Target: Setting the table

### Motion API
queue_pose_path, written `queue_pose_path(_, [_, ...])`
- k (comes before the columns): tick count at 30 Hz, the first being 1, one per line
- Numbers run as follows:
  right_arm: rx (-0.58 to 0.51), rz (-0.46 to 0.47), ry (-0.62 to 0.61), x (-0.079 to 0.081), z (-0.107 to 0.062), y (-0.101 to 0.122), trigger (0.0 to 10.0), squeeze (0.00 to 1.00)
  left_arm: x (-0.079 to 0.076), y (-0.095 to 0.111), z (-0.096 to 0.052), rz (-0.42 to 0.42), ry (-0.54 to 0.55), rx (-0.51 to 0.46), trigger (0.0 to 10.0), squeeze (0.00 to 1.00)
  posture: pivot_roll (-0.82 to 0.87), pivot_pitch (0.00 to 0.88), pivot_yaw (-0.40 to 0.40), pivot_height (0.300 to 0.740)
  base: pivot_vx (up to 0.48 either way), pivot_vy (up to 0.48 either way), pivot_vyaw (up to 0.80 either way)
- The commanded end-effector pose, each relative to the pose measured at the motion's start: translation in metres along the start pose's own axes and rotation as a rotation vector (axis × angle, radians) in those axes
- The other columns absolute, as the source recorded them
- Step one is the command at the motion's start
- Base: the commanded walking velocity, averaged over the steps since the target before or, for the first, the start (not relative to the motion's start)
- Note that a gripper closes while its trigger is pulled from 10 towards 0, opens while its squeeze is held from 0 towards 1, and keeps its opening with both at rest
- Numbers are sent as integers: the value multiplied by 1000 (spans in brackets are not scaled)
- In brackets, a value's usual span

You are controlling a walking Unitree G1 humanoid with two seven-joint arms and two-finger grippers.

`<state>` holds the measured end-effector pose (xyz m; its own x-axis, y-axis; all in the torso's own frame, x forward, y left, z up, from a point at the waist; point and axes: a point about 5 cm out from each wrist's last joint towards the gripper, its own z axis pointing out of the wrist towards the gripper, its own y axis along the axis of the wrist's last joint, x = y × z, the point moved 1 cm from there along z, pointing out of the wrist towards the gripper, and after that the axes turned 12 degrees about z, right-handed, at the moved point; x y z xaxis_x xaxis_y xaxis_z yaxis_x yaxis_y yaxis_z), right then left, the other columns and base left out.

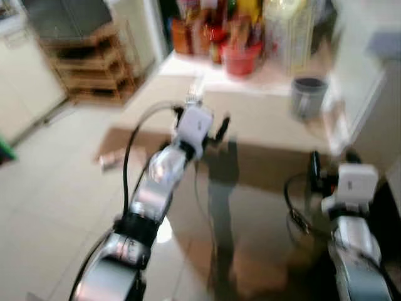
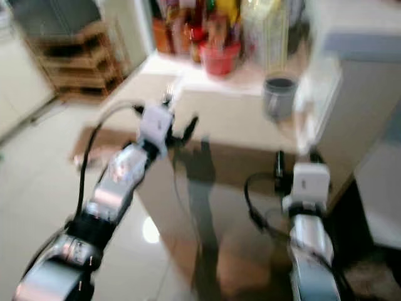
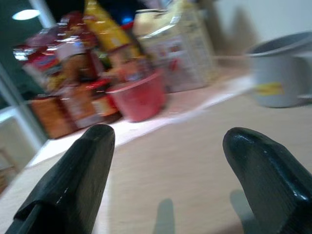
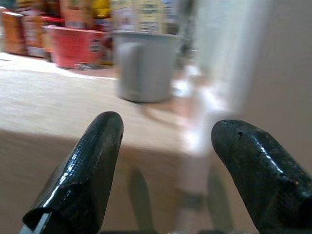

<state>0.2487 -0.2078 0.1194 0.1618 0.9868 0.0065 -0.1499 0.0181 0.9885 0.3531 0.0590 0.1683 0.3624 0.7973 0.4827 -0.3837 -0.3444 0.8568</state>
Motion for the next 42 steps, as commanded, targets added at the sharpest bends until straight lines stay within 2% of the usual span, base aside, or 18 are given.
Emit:
queue_pose_path(1, [-9, 22, 28, 11, 2, 1, 10000, 0, 12, -10, -5, 13, 31, 42, 10000, 0, -63, 0, 95, 718, 480, 0, 0])
queue_pose_path(4, [-5, 22, 31, 11, 2, 0, 10000, 0, 18, -13, -5, 2, 86, 68, 10000, 0, -63, 0, 95, 718, 311, 0, 0])
queue_pose_path(8, [-3, 21, 32, 11, 1, 0, 10000, 0, 19, -14, -5, -8, 88, 72, 10000, 0, -63, 0, 95, 718, 0, 0, 0])
queue_pose_path(12, [-1, 19, 33, 11, 0, -1, 10000, 0, 21, -12, 1, -28, 82, 98, 10000, 0, -68, 0, 94, 718, 0, 0, 0])
queue_pose_path(17, [-1, 14, 32, 10, -1, 0, 10000, 0, 28, -5, 17, -64, 91, 112, 10000, 0, -84, 0, 99, 718, 0, 0, 0])
queue_pose_path(20, [-2, 13, 31, 10, -2, 0, 10000, 0, 29, -6, 20, -69, 97, 126, 10000, 0, -88, 0, 101, 718, 0, 0, 0])
queue_pose_path(25, [-1, 15, 25, 9, -2, 0, 10000, 0, 20, 0, 39, -127, 51, 184, 10000, 0, -87, 0, 99, 718, 0, 0, 0])
queue_pose_path(27, [-1, 15, 26, 10, -2, 1, 10000, 0, 19, 1, 42, -132, 45, 193, 10000, 0, -90, 0, 100, 718, 0, 0, 0])
queue_pose_path(30, [-2, 16, 27, 10, -2, 1, 10000, 0, 15, 6, 53, -193, 14, 223, 10000, 0, -97, 0, 104, 718, 0, 0, 0])
queue_pose_path(31, [-2, 16, 25, 10, -2, 1, 10000, 0, 14, 9, 58, -261, 14, 229, 10000, 0, -97, 0, 104, 718, 0, 0, 0])
queue_pose_path(34, [-3, 16, 24, 10, -3, 2, 10000, 0, 12, 12, 62, -289, 5, 238, 10000, 0, -110, 0, 108, 718, 0, 0, 0])
queue_pose_path(42, [7, 5, 18, 6, -11, 3, 10000, 0, 6, 10, 68, -227, 33, 333, 10000, 0, -144, 0, 112, 718, 0, 0, 0])
